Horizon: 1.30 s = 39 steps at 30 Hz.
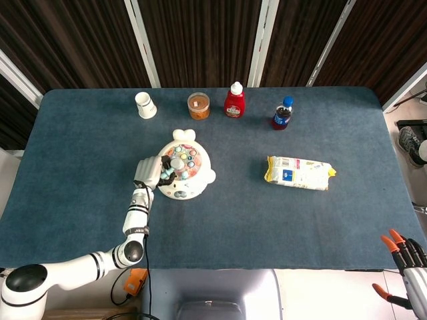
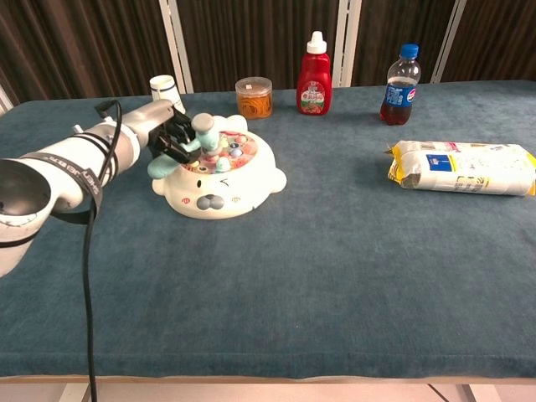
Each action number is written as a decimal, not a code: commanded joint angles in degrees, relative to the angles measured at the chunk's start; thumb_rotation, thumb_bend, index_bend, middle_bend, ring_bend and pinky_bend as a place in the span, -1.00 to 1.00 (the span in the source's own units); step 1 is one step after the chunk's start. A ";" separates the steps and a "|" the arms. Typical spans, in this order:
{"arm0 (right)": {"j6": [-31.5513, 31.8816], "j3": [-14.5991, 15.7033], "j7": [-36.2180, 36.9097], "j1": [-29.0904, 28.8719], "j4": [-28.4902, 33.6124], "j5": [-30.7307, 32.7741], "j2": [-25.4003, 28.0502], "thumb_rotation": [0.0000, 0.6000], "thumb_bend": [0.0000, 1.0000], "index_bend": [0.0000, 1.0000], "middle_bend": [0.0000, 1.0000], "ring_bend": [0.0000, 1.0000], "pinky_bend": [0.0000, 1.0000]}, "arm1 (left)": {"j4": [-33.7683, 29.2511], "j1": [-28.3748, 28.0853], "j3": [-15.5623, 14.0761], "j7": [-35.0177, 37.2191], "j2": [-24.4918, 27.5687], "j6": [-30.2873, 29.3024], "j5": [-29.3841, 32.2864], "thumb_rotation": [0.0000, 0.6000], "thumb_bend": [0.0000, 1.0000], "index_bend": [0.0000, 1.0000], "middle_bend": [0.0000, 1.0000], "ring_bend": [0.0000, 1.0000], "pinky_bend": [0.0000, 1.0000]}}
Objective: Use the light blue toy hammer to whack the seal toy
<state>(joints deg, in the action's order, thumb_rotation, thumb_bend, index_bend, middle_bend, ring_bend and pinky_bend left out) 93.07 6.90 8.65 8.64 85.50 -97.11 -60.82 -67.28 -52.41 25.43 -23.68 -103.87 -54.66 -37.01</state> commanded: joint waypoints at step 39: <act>-0.64 -0.40 -0.75 -0.08 0.34 0.94 -0.09 1.00 -0.65 -0.97 -0.92 -1.00 -0.89 | 1.96 -6.56 0.51 -2.24 5.83 7.94 20.09 1.00 0.59 0.45 0.87 0.56 1.00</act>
<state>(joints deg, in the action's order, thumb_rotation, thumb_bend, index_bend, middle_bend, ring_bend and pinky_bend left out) 92.52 6.60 7.82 8.65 85.90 -96.23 -60.92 -65.51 -58.84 26.08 -25.88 -97.92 -46.85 -17.09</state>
